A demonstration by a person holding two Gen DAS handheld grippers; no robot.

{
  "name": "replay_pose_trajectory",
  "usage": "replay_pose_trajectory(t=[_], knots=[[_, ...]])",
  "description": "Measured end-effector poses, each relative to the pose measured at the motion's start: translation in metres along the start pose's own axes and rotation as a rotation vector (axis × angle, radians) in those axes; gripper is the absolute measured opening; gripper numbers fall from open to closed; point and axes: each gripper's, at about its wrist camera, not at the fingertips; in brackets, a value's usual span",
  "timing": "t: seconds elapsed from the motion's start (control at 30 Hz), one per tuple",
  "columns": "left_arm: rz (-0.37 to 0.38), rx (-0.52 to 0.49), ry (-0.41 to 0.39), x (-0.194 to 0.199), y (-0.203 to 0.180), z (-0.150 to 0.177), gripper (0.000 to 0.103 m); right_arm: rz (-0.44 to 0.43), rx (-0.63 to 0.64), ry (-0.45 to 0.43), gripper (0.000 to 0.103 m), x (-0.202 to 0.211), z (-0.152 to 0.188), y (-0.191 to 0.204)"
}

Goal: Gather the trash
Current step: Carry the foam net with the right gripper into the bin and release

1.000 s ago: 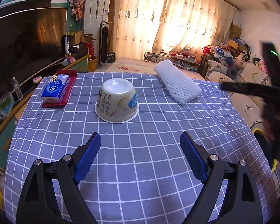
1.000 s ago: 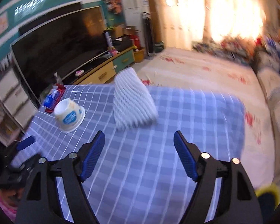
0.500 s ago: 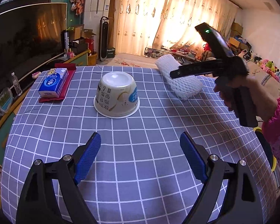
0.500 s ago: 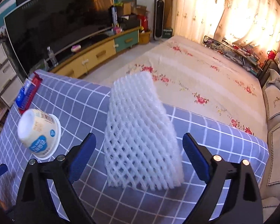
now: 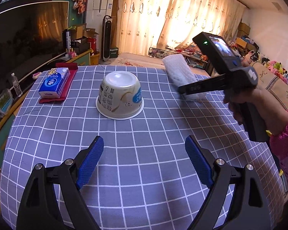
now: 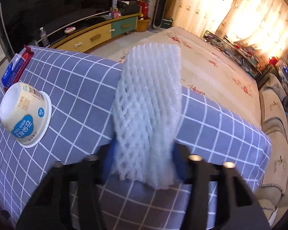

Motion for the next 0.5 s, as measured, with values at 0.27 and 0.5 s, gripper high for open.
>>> replay_pose_trajectory(t=[0.27, 0.5], knots=[[0.0, -0.008, 0.001, -0.001, 0.0, 0.0, 0.086, -0.075, -0.06, -0.065, 0.029, 0.06, 0.042, -0.003], [0.002, -0.011, -0.004, 0.0, -0.001, 0.0, 0.086, -0.144, -0.209, -0.17, 0.03, 0.145, 0.108, -0.033]])
Point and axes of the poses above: each gripper's, at about its wrist camera, not at the fingertips, and x roughly against the way its jaws point, y to its left, z to its underside, and after that the axes turned 7 degrees about -y, right-handed
